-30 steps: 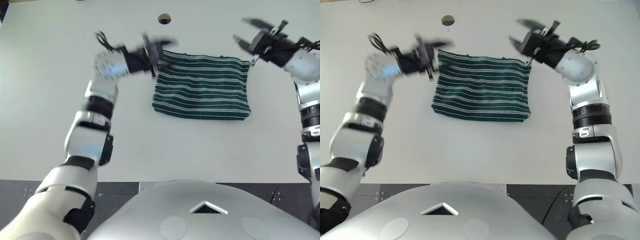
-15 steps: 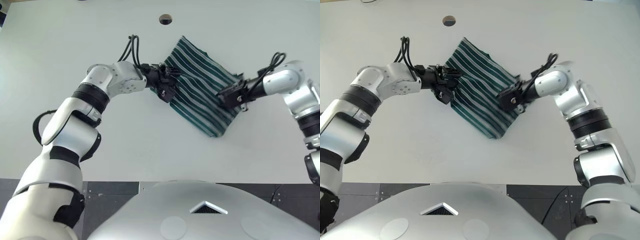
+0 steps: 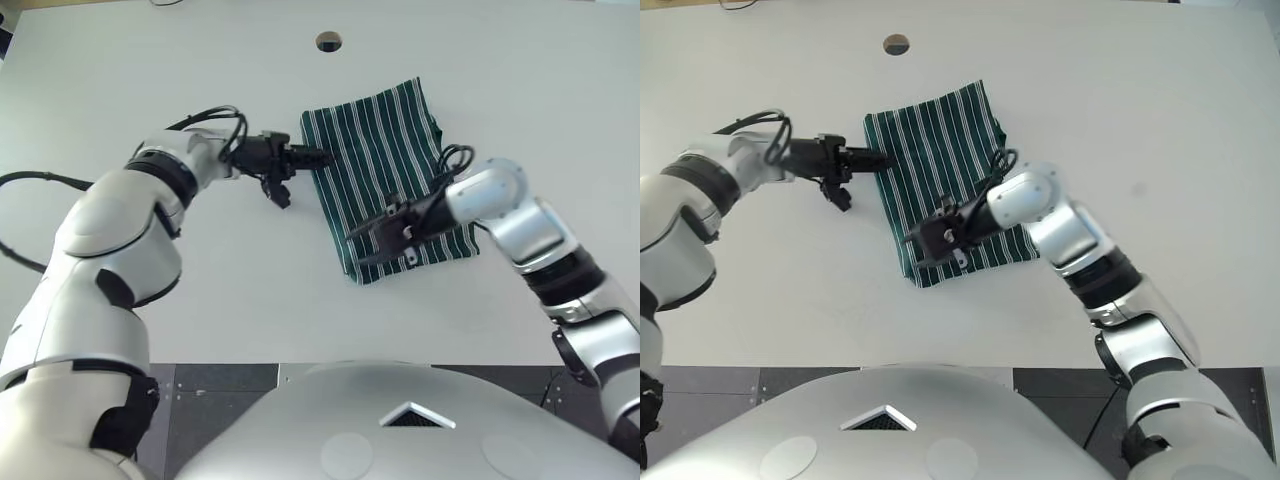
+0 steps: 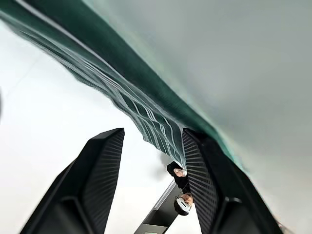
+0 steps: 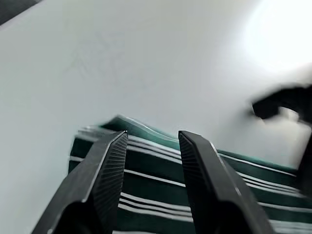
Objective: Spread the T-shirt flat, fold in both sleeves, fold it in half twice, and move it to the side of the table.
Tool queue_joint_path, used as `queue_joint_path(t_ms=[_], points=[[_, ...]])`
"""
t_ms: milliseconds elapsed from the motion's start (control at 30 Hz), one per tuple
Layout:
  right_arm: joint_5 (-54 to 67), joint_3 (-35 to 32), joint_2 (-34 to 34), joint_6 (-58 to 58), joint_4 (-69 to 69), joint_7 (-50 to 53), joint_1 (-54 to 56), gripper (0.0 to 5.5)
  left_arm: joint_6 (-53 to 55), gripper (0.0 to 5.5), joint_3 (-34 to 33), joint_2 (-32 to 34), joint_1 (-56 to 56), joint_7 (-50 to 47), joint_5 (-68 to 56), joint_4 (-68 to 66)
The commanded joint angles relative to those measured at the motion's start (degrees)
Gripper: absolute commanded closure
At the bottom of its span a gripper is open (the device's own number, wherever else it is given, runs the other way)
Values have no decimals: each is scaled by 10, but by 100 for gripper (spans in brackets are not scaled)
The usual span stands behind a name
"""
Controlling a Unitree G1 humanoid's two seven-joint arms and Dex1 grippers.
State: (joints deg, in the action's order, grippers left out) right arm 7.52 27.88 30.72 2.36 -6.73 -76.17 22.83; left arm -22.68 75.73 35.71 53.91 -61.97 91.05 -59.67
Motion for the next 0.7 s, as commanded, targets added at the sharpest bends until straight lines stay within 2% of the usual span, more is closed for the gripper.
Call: queue_joint_path(t_ms=[33,100,167,200,267,367,433,500,600,700], points=[[132,-134,66,82,-13,-26,-3,357,-117,329,-173,141,6,4,-189,231],[131,-187,113,46,51,-36,-27,357,-204,329,-238,219,-49,136,-366,365],[96,-227,164,-44,119,-42,-67,357,-251,329,-208,282,-131,296,-530,435],[71,-241,191,-100,153,-41,-84,357,-249,329,-172,310,-180,384,-622,456],[27,-251,235,-178,216,-29,-105,357,-253,329,-138,356,-255,498,-713,485],[-14,-249,267,-270,282,-14,-128,311,-230,286,-128,407,-329,640,-823,547],[-31,-244,268,-323,304,-6,-125,266,-212,246,-143,412,-358,698,-815,562],[-56,-231,258,-383,322,9,-113,226,-197,212,-171,385,-379,733,-783,541],[-149,-196,235,-501,362,74,-98,226,-170,212,-216,330,-410,760,-743,517],[-215,-165,221,-567,383,126,-102,226,-170,212,-248,293,-434,777,-699,507]])
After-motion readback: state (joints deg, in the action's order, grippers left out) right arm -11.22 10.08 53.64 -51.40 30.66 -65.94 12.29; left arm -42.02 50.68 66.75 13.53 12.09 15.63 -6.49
